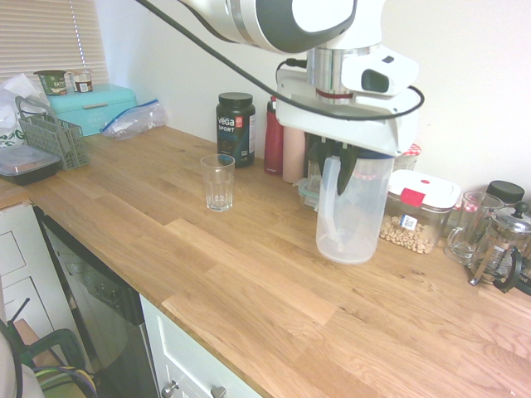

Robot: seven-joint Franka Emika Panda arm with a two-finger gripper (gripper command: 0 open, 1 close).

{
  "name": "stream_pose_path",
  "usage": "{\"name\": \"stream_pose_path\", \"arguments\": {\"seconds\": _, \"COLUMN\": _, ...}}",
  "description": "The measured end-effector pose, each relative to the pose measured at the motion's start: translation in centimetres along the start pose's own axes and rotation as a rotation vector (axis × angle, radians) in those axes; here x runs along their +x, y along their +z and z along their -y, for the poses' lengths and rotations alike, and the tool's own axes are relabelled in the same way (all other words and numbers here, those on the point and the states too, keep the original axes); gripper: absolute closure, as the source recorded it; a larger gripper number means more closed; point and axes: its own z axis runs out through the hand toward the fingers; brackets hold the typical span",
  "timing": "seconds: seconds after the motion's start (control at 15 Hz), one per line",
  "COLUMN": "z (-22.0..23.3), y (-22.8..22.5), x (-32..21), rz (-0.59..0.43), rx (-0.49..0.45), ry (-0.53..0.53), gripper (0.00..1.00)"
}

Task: Pour me some water

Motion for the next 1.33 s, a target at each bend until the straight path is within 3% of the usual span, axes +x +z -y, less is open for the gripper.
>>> {"name": "stream_pose_path", "arguments": {"seconds": 0.33, "z": -2.7, "y": 5.9, "x": 0.9, "rz": 0.050, "rx": 0.007, "ry": 0.004, "gripper": 1.00}}
{"name": "stream_pose_path", "arguments": {"seconds": 0.4, "z": -3.0, "y": 6.4, "x": 1.2, "rz": 0.053, "rx": 0.011, "ry": 0.000, "gripper": 0.00}}
{"name": "stream_pose_path", "arguments": {"seconds": 1.13, "z": -3.7, "y": 5.5, "x": 1.3, "rz": 0.044, "rx": 0.015, "ry": -0.020, "gripper": 0.00}}
{"name": "stream_pose_path", "arguments": {"seconds": 1.33, "z": -3.9, "y": 4.4, "x": 0.2, "rz": 0.074, "rx": -0.080, "ry": -0.082, "gripper": 0.00}}
